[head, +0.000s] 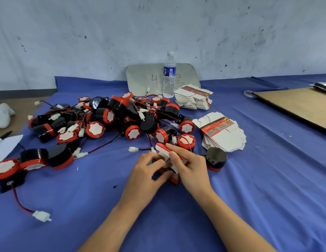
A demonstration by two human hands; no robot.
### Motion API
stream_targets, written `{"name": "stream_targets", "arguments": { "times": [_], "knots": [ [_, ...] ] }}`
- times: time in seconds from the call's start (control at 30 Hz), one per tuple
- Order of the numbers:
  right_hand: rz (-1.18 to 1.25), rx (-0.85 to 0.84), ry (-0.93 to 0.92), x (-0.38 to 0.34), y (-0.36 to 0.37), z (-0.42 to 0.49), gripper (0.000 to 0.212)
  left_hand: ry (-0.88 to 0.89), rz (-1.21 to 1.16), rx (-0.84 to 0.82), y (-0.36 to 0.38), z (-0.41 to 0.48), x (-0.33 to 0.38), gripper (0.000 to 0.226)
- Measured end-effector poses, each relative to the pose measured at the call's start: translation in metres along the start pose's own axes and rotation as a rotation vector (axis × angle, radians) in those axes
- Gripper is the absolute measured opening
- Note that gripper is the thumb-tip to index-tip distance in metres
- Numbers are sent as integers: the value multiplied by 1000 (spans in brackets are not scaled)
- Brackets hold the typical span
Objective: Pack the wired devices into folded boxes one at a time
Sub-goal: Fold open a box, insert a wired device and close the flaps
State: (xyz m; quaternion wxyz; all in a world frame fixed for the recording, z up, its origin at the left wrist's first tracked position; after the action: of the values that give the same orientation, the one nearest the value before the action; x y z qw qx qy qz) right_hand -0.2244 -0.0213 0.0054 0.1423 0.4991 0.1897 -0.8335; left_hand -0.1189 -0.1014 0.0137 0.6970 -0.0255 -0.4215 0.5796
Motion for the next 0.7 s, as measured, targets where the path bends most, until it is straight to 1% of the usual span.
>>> {"name": "stream_targets", "arguments": {
  "times": [0.1, 0.17, 0.23, 0.37, 0.43, 0.57, 0.63, 0.7],
  "knots": [
    [-95, -68, -39, 0, 4, -3, 26, -56, -117, 113, -12, 3, -7, 14],
    [-189, -100, -62, 0, 6, -5, 25, -130, -151, 210, -23, 3, -16, 26],
    [-245, -107, -87, -2, 7, -6, 26, -185, -159, 264, -28, 2, -23, 40],
    [-324, -41, -215, -16, 5, -8, 26, -276, -228, 190, -18, 0, -34, 42],
    [-344, -11, -257, -20, 5, -9, 26, -299, -249, 181, -16, 0, -37, 42],
    [-399, 29, -387, -30, 6, -13, 26, -378, -338, 182, -14, -2, -45, 33],
    [-413, 47, -411, -32, 7, -14, 26, -396, -352, 187, -13, -2, -47, 28],
    [-409, 31, -378, -28, 8, -13, 25, -397, -348, 182, -12, -1, -47, 26]
  ]
}}
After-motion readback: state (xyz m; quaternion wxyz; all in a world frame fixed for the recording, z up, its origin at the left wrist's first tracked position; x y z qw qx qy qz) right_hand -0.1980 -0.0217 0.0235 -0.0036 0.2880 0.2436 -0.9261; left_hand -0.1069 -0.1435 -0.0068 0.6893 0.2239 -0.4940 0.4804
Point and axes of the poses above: each hand's wrist, its own z-axis towards the middle knuckle, its own y-axis out of the palm, x = y × z, the point moved 10 cm from there along z, towards the middle knuckle, and after that the axes turned 9 degrees about x, right-handed, at the moved point
